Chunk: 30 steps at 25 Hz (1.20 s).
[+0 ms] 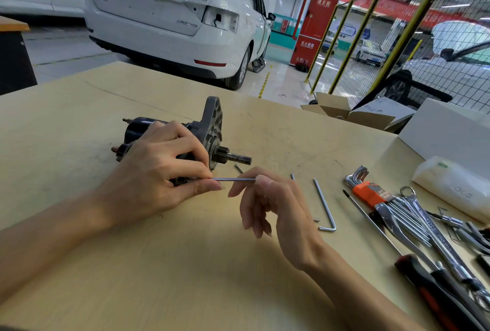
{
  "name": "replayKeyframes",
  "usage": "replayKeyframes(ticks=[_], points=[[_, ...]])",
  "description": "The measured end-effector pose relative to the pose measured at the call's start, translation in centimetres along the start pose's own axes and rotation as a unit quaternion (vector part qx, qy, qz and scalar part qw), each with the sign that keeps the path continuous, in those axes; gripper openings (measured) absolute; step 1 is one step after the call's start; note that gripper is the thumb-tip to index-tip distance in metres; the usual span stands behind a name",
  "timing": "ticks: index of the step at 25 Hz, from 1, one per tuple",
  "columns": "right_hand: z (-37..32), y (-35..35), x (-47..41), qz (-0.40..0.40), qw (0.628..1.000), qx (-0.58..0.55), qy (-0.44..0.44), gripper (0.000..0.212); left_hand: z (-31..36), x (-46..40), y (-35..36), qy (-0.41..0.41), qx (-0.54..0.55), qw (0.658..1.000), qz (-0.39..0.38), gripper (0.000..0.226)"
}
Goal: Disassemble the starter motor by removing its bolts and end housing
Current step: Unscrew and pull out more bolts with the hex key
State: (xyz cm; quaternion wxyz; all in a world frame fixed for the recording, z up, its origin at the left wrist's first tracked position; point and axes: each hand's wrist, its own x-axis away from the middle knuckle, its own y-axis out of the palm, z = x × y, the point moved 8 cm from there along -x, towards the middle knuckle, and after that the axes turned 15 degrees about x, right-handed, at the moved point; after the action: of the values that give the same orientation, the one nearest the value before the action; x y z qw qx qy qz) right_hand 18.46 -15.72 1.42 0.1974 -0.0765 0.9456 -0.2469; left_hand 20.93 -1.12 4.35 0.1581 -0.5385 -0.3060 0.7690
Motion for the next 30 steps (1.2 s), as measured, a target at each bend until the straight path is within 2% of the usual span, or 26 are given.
replayKeyframes(ticks=[6, 12, 18, 30], points=[[0.2, -1.1, 0.0, 0.051, 0.999, 0.009, 0.006, 0.03, -0.1, 0.1, 0.1, 0.007, -0.006, 1.0, -0.001, 0.032], [-0.2, -0.8, 0.0, 0.033, 0.999, 0.001, -0.001, 0.025, -0.1, 0.0, 0.1, 0.005, -0.004, 1.0, 0.003, 0.035], [0.6, -0.9, -0.1, 0.05, 0.998, 0.008, 0.024, 0.033, -0.1, 0.0, 0.0, 0.003, -0.004, 1.0, 0.007, 0.038], [1.1, -1.0, -0.1, 0.072, 0.994, 0.081, 0.027, 0.032, -0.2, -0.1, -0.1, 0.0, 0.017, 1.0, 0.014, 0.04]])
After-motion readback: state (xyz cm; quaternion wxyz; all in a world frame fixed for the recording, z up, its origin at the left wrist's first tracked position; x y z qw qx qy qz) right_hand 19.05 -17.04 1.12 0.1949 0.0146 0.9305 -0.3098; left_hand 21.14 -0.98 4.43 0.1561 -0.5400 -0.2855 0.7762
